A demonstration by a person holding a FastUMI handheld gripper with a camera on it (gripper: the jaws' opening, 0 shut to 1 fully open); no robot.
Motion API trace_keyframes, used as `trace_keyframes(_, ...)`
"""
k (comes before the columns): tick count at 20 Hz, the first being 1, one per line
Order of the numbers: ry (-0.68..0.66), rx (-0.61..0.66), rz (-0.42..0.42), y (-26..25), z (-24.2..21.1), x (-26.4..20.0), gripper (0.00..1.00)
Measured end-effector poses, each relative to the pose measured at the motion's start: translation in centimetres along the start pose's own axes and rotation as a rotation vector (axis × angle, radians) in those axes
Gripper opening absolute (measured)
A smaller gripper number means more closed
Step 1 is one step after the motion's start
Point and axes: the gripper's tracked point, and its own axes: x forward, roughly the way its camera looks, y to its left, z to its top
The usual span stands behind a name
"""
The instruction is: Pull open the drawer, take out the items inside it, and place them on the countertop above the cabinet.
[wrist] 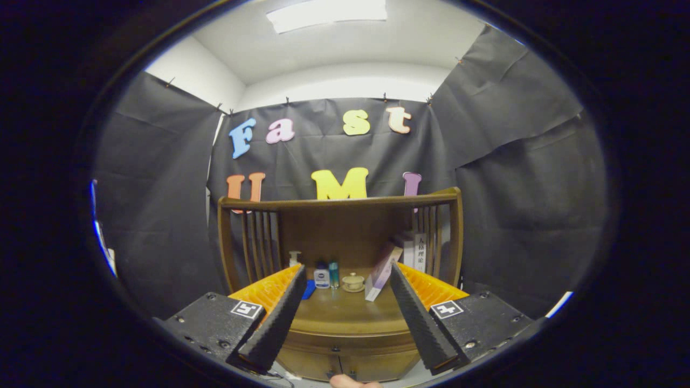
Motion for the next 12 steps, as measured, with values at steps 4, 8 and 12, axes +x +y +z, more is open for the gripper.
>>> trace_keyframes(4, 0.053, 0.016, 0.004, 1.5, -4.6, 1.8, 0.98)
trace_keyframes(8, 0.113, 0.04, 0.003, 1.9, -9.5, 3.8, 0.98)
trace_keyframes(12, 0.171, 0.073, -0.003, 2.0, -14.9, 5.7, 0.98)
